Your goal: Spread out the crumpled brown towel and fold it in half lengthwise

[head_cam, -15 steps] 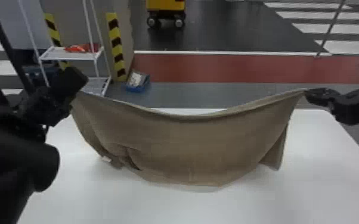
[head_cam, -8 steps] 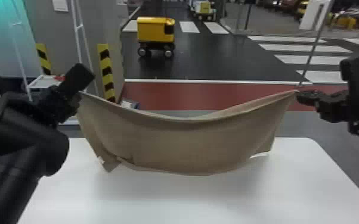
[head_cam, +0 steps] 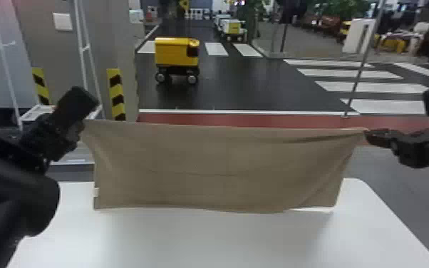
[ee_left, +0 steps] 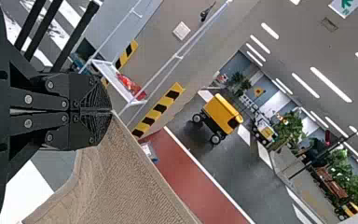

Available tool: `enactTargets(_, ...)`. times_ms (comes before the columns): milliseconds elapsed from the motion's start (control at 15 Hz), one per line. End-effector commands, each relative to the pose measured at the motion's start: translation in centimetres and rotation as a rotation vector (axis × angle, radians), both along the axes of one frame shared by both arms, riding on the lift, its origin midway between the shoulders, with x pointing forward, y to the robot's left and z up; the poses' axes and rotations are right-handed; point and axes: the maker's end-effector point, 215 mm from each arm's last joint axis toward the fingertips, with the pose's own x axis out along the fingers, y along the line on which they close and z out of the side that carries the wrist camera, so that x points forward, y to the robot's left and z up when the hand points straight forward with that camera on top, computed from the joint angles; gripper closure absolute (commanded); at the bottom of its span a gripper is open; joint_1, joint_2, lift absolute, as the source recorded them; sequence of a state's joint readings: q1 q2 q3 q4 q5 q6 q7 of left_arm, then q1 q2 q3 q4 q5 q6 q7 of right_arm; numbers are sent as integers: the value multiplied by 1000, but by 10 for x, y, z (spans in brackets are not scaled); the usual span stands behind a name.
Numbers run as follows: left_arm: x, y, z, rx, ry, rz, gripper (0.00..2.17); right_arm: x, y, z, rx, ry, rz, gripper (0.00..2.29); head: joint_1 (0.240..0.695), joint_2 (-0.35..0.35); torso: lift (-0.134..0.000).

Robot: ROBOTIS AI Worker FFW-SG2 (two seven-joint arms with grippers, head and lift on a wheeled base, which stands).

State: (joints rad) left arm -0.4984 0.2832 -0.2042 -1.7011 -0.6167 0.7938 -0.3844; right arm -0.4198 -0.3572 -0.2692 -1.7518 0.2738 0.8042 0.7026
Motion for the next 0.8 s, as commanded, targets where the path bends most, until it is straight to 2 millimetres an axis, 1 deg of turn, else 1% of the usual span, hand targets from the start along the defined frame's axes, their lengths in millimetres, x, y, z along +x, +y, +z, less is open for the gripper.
enactTargets(0,-11,-1,-10,2,6,-7,1878,-12,-1,-13,-4,15,-2,1315,421,-103,-123)
enactTargets(67,-12,-2,-10,4,6,-6,1878,-16,-10,-13,5,20,-19,1315,432,-106,-123)
enactTargets(133,-12,-2,-7,3,2,-7,1878,-17,-13,-12,15,23,-29,1315,438,-108,-123)
enactTargets(200,-9,-4,1,-8,-9,-12,1878,-17,-16,-10,9,22,-32,1315,443,-111,-123)
enactTargets(267,-6,-6,5,-16,-14,-16,1878,-16,-16,-7,14,16,-30,1315,445,-115,-123)
enactTargets(400,-1,-4,13,-14,-26,-9,1875,-13,-19,-3,17,8,-43,1315,435,-123,-123)
enactTargets(467,3,-3,9,-15,-16,-3,1875,-9,-21,1,16,1,-48,1315,435,-123,-123)
enactTargets(533,12,-1,8,-11,-10,6,1875,-2,-23,10,16,-14,-50,1315,425,-124,-123)
enactTargets(667,30,-9,18,-16,-19,-5,1875,13,-30,29,22,-37,-64,1315,411,-123,-123)
enactTargets(733,36,-12,25,-16,-28,-10,1875,18,-34,35,25,-43,-68,1315,403,-124,-123)
